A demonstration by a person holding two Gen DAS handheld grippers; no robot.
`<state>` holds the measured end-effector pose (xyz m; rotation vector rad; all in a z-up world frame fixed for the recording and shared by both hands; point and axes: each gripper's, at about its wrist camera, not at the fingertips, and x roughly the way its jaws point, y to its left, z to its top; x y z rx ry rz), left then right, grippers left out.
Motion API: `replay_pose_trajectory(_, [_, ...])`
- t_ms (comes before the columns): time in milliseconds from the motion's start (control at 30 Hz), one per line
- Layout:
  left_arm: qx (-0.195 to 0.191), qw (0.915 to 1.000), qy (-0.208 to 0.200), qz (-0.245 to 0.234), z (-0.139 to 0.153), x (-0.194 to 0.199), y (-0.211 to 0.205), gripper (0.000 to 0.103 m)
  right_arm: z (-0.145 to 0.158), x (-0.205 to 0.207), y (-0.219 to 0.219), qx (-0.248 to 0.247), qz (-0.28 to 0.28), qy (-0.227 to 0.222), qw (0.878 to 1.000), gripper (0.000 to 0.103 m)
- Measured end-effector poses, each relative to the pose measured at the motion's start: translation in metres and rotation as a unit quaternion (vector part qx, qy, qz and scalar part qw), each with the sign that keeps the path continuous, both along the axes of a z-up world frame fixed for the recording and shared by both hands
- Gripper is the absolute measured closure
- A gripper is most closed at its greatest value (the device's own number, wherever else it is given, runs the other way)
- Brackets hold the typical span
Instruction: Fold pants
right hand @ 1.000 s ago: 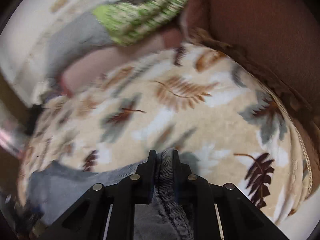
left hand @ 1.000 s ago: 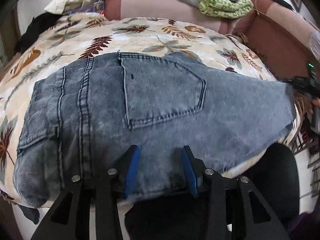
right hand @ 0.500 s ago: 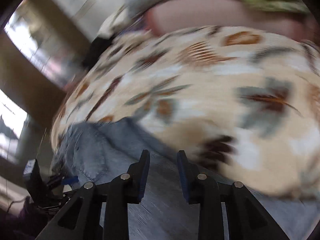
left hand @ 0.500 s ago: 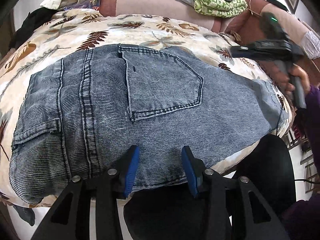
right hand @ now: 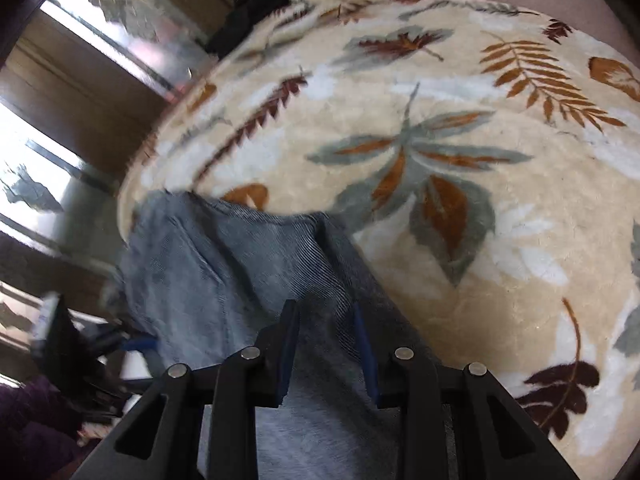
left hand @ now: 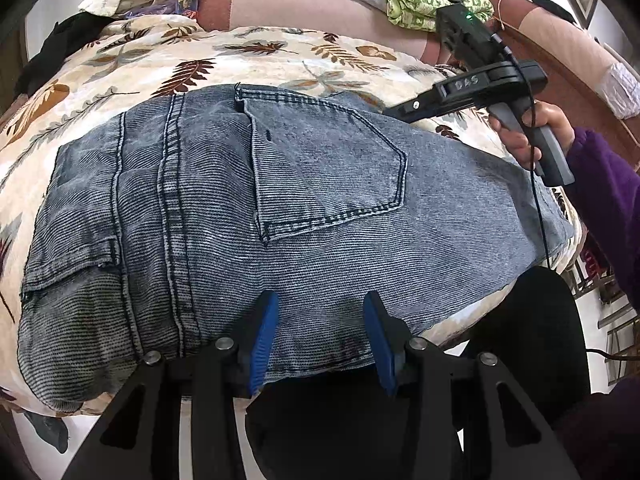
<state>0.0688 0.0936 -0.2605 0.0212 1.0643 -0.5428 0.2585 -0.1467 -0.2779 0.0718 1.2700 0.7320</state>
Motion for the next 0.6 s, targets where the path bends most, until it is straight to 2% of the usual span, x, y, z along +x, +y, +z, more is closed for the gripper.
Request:
replay_pose_trajectory(67, [-0.003,1.0,0.004,0.001,0.0,0.001,0.001,0.058,0.001,-0.002,0.006,-0.018,0.013,-0.013,1.0,0.075])
replay_pose_trajectory(100, [-0.004,1.0,0.006,0.002,0.0,0.003,0.0,0.058,0.003,-0.004,0.008,-0.031,0.018,-0.019,0.999,0.083])
replay_pose_trajectory(200, [-0.003,1.0,0.007,0.002,-0.001,0.004,-0.001,0.058,0.011,-0.007,0.015,-0.064,0.023,-0.049,0.996,0.097])
replay_pose_trajectory(300, [-0.005,0.9999,0.012,0.004,-0.001,0.005,0.001,0.058,0.026,-0.006,0.016,-0.078,0.01,-0.091,0.993,0.101])
replay_pose_trajectory(467, [-0.019,0.9993,0.025,0.019,0.0,0.01,0.004,0.058,0.037,0.006,0.013,-0.077,-0.026,-0.127,0.989,0.103])
replay_pose_trajectory(600, [-0.014,0.9995,0.021,0.021,-0.001,0.008,0.003,0.058,0.016,0.02,0.0,-0.065,-0.07,-0.094,0.991,0.103])
